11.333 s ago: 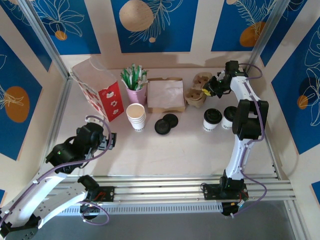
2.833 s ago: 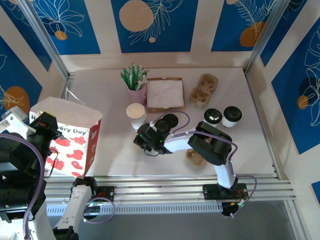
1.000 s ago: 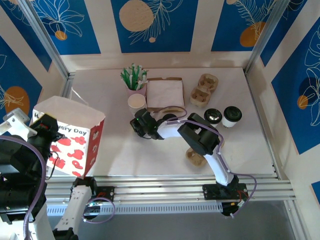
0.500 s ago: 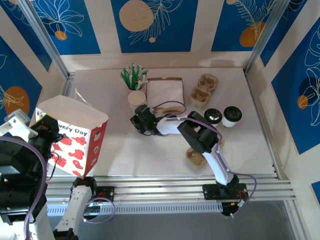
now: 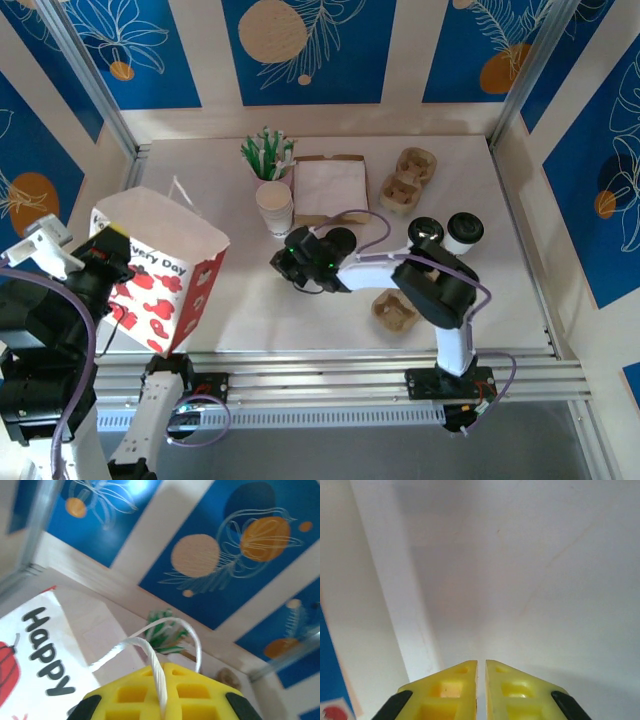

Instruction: Pack the takeout coffee

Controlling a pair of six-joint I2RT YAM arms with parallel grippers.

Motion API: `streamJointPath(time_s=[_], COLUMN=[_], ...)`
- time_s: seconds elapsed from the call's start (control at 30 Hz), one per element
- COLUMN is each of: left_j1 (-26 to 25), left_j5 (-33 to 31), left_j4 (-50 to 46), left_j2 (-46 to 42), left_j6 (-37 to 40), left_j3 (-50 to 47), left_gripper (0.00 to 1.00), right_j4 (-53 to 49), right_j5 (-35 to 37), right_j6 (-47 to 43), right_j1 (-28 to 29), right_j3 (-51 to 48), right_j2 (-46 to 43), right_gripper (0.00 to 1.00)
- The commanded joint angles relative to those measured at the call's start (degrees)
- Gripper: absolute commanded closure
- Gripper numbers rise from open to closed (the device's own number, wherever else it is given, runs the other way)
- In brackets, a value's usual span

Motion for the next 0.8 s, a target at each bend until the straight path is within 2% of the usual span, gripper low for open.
streamJointPath(time_s=[0.0,0.17,0.3,0.5,0.6,0.67,0.77], left_j1=[-0.5,-0.5,-0.5,-0.5,-0.5,-0.5,-0.6], left_j5=[12.8,17.4,23.5,26.3,29.8,30.9,32.5], left_j4=[9.7,15.6,23.3,30.7,42.8,45.6,54.7], left_j2=[-1.7,-3.2,-3.5,-3.9,-4.5,-4.5,-5.5], left_j6=[-5.2,-8.8,-14.1,-19.7,-25.8,-28.0,-34.0], left_j3=[-5.1,-9.5,-13.3,-17.3,-22.6,-24.9,-31.1], left_gripper=[1.0,1.0,1.0,1.0,1.0,1.0,1.0], right_j4=[-3.1,-10.6,-10.2,-9.4,-9.4,-8.6,-9.1], right_j5=[3.6,6.9,7.2,5.8,5.8,5.6,5.8], right_j6=[-2.9,-3.5,-1.6,-2.0,-1.1,-1.1,-2.6], right_j1=[0.9,1.5,0.6,-1.9,-3.3,-4.2,-5.5], right_j3=[-5.1,-11.7,-17.3,-16.9,-16.2,-15.6,-13.5], right_j2=[-7.2,-15.1,-16.8,-14.3,-12.3,-11.0,-9.0], right_gripper=[0.84,0.83,0.84,0.86,0.86,0.87,0.87])
